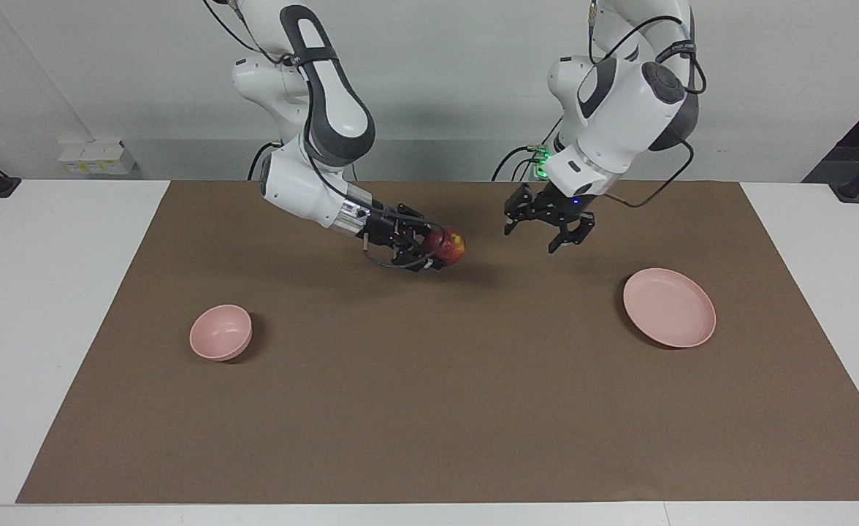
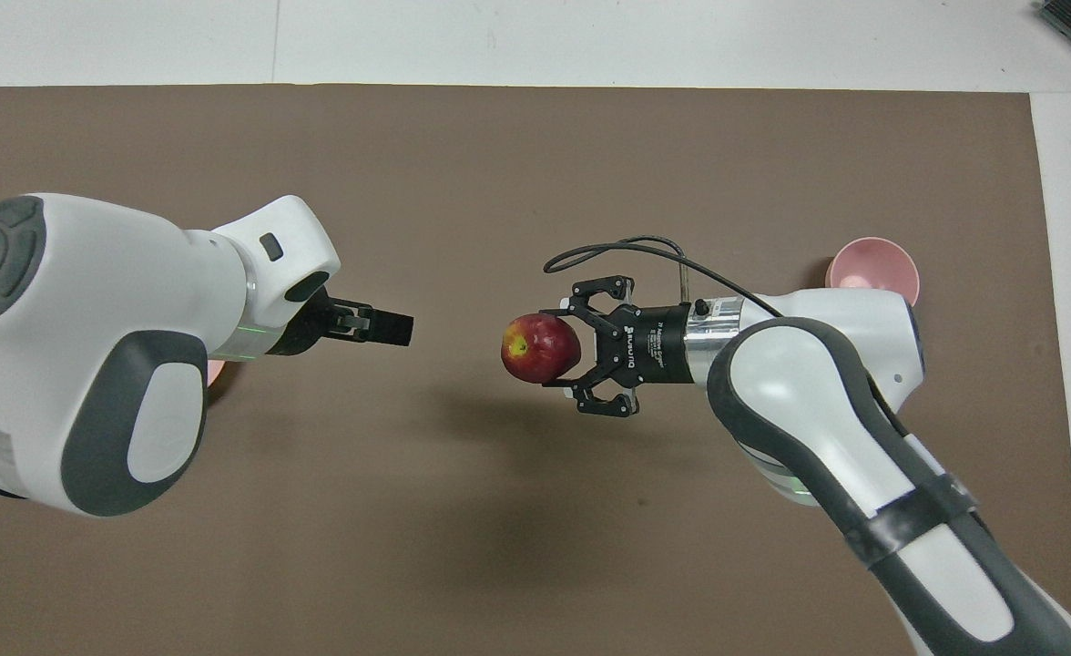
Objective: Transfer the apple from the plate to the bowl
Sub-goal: 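Carry the apple with the right gripper over the small pink bowl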
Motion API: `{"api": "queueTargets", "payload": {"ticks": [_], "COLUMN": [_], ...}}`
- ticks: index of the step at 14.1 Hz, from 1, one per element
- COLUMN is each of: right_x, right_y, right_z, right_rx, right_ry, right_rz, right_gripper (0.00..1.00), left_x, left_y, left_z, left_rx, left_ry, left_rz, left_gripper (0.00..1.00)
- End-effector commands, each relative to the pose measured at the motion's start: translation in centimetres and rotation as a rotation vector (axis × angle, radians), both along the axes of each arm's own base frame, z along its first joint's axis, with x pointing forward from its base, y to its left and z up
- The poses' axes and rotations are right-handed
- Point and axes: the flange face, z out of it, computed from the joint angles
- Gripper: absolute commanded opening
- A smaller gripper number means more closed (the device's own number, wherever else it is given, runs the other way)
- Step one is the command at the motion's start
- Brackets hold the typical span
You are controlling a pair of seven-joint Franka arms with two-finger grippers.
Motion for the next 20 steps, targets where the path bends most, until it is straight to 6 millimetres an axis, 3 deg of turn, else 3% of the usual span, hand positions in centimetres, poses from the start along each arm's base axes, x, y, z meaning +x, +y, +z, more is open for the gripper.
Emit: {"api": "queueTargets", "payload": {"ticks": [1, 7, 11, 14, 16, 20], "right_x": [1.1, 4.0, 6.0, 6.5, 6.9, 7.9], "right_y": [-2.2, -5.4, -9.2, -11.3, -12.5, -15.5], "right_z": [0.0, 4.4, 7.4, 7.6, 8.0, 7.1], "right_rx": [-0.057, -0.267, -0.401, -0.511, -0.604, -0.788], "right_ry": [-0.054, -0.196, -0.266, -0.355, -0.397, -0.531], "right_rz": [0.014, 0.202, 0.353, 0.463, 0.525, 0.804], "right_gripper": [0.00, 0.00, 0.00, 0.00, 0.00, 0.00], "left_x": [1.0, 1.9, 2.2, 2.4, 2.3, 2.5], "left_y": [2.6, 7.5, 12.4, 16.6, 19.2, 20.5], "left_z": [2.1, 5.6, 10.3, 13.6, 14.6, 16.8], "left_rx": [0.090, 0.196, 0.204, 0.256, 0.275, 0.301], "left_ry": [-0.029, -0.046, -0.078, -0.085, -0.057, -0.006], "left_rz": [0.002, 0.023, -0.008, -0.061, -0.113, -0.109], "left_gripper": [1.00, 1.00, 1.00, 1.00, 1.00, 1.00]}}
